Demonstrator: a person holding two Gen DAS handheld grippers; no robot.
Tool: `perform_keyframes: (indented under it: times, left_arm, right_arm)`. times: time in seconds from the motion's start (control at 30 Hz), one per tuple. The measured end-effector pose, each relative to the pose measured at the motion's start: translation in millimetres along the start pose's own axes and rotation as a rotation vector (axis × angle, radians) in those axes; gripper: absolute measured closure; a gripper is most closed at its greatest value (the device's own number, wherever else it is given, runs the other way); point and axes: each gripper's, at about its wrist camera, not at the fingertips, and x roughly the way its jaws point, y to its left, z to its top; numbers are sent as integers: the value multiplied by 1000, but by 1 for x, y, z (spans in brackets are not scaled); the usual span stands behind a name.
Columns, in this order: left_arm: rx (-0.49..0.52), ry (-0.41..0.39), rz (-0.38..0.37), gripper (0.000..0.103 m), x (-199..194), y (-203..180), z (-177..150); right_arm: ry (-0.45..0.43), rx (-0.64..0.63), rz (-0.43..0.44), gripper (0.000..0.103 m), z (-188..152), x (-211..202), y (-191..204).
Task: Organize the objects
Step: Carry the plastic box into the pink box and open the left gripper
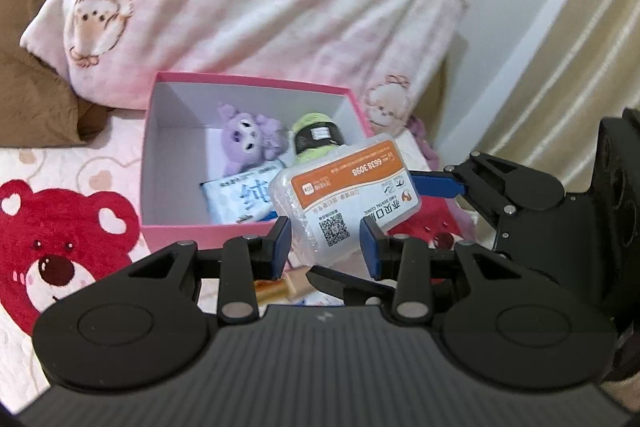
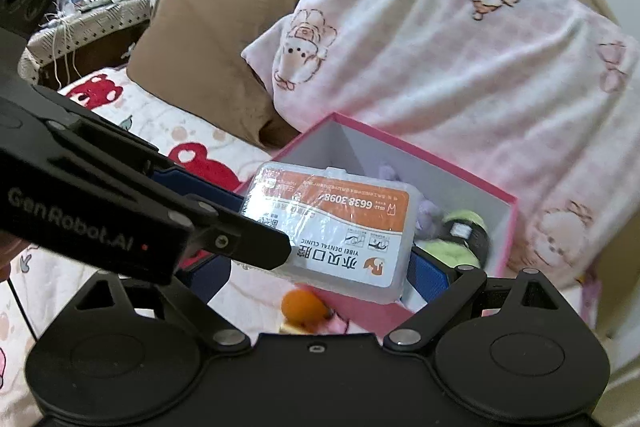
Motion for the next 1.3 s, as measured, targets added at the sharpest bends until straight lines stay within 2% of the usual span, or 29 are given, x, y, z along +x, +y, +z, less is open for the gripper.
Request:
perform_keyframes:
  times: [0.23, 0.4, 0.6, 0.77, 0.9, 1.03, 1.1, 1.3]
  left_arm:
    - [-26, 53, 91, 67, 52, 28, 34]
    - [-110, 82, 115, 68, 97, 60, 47]
    - [-247, 149, 63, 67, 149, 90, 44]
    - [-289, 163, 45, 67, 178, 92, 38]
    - [-274, 180, 72, 68, 196, 88, 35]
    - [-181, 148, 166, 65, 202, 73, 32]
    - [-153, 143, 183, 65, 199, 67, 31]
    - [-129, 152, 150, 62, 172, 58, 34]
  right_arm:
    - [90, 88, 72, 7, 26, 67, -33]
    - [171, 193, 142, 7, 34, 117, -63]
    - [250, 191, 104, 7, 26, 155, -76]
    - [294, 195, 56, 7, 20, 176, -87]
    - [333, 197, 33, 9, 14, 184, -92]
    - [367, 144, -40, 9, 12, 182, -85]
    - [355, 125, -41, 10, 12, 173, -83]
    - [250, 137, 6, 10, 13, 114, -83]
